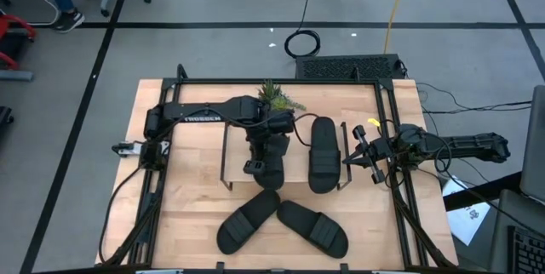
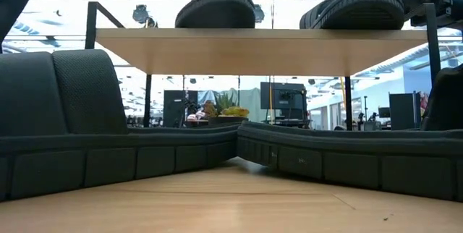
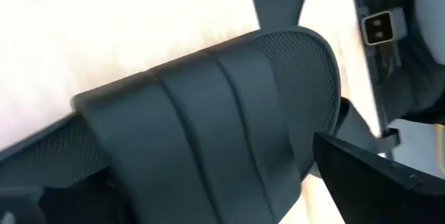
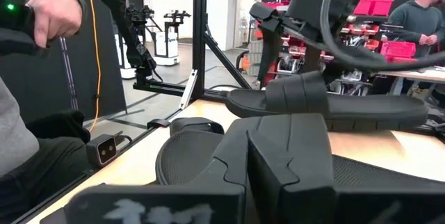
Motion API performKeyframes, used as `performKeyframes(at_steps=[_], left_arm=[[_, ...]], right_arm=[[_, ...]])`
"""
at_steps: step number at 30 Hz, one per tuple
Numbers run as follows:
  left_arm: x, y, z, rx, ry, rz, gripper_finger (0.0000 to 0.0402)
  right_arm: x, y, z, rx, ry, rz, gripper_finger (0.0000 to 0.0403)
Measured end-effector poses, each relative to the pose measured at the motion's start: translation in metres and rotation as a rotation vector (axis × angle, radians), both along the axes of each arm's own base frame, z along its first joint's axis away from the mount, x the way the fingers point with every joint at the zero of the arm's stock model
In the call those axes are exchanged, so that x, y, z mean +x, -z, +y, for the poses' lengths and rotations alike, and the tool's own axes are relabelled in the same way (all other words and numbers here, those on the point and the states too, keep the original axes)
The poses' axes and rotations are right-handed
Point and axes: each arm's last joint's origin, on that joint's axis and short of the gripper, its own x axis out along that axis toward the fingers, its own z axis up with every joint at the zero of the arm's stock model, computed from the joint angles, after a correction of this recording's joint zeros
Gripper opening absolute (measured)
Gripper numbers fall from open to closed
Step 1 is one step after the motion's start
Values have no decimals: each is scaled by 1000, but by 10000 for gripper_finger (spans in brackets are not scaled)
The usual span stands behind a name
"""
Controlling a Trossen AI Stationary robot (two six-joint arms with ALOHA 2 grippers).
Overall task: Pick and place slides into the shelf
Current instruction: Put the black sandal on the shelf
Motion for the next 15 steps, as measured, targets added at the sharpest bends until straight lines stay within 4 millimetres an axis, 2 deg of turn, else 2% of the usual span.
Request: performKeyframes(at_steps=[15], left_arm=[[-1,-2,-11,133,-66,13,336]], right_arm=[[0,0,0,0,-1,0,0]])
